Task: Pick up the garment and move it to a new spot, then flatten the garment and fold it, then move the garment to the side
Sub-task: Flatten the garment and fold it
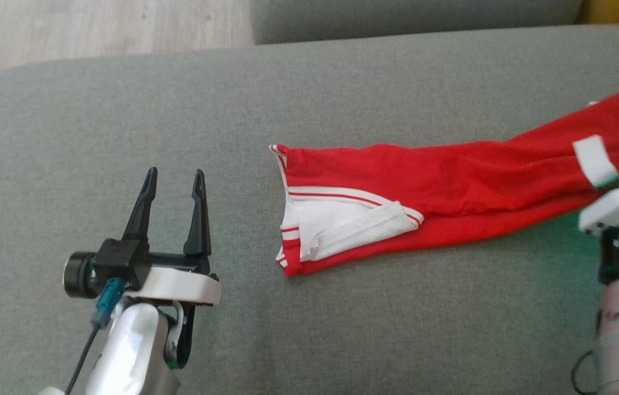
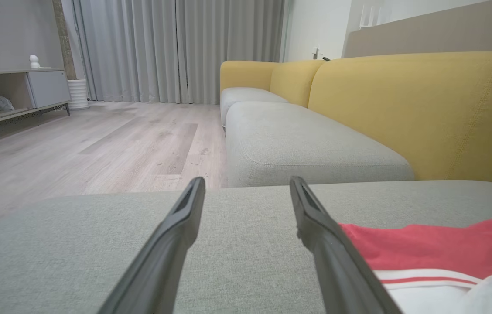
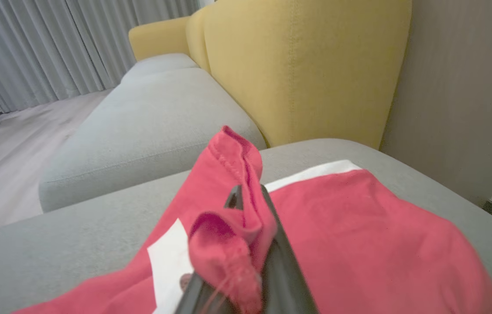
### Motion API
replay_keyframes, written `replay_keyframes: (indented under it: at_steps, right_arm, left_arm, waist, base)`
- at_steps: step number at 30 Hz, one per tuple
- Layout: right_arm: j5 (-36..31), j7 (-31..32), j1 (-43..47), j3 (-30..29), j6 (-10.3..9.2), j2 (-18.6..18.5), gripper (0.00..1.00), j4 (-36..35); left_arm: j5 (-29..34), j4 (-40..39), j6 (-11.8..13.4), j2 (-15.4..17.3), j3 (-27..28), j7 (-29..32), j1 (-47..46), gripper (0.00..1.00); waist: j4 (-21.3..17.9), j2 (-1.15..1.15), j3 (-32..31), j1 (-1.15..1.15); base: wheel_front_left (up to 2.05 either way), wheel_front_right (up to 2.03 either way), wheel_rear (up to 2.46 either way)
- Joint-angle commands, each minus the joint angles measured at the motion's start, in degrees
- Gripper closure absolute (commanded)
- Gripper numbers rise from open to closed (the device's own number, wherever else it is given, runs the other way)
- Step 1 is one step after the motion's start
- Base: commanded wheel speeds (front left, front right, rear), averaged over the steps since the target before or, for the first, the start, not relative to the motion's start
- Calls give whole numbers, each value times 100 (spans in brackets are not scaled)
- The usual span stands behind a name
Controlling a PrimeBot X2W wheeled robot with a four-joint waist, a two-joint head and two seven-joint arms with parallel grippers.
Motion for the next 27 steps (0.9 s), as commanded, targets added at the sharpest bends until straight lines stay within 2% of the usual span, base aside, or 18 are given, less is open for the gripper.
replay_keyframes:
  at_steps: [1,4,5,6,11,17,27]
  right_arm:
    - [168,76,-99,393,-4,71,100,-311]
    - [783,222,-26,1149,-4,109,100,-391]
    - [1112,252,6,1520,-4,110,100,-387]
    - [1762,298,77,2272,-4,112,100,-432]
    - [2843,300,203,3779,-4,113,100,-620]
    - [3526,133,199,4926,-4,114,100,-472]
    - [4062,-143,26,5978,-4,114,100,79]
  left_arm:
    - [52,-149,-32,37,236,-46,-69,0]
    - [61,-126,-49,16,225,-46,-40,0]
    - [66,-115,-56,10,214,-46,-32,0]
    - [79,-94,-72,2,195,-46,-8,0]
    - [116,-96,-68,-8,227,-46,40,0]
    - [129,-83,-94,-19,206,-46,17,0]
    - [97,-50,-93,-34,118,-46,-31,0]
  waist:
    - [46,0,-132,0]
    - [129,0,-273,0]
    - [165,0,-321,0]
    - [227,0,-401,0]
    - [385,0,-510,0]
    - [610,0,-526,0]
    - [903,0,-421,0]
  base:
    - [0,0,0]
    - [0,0,0]
    - [0,0,0]
    - [0,0,0]
    - [0,0,0]
    - [0,0,0]
    - [0,0,0]
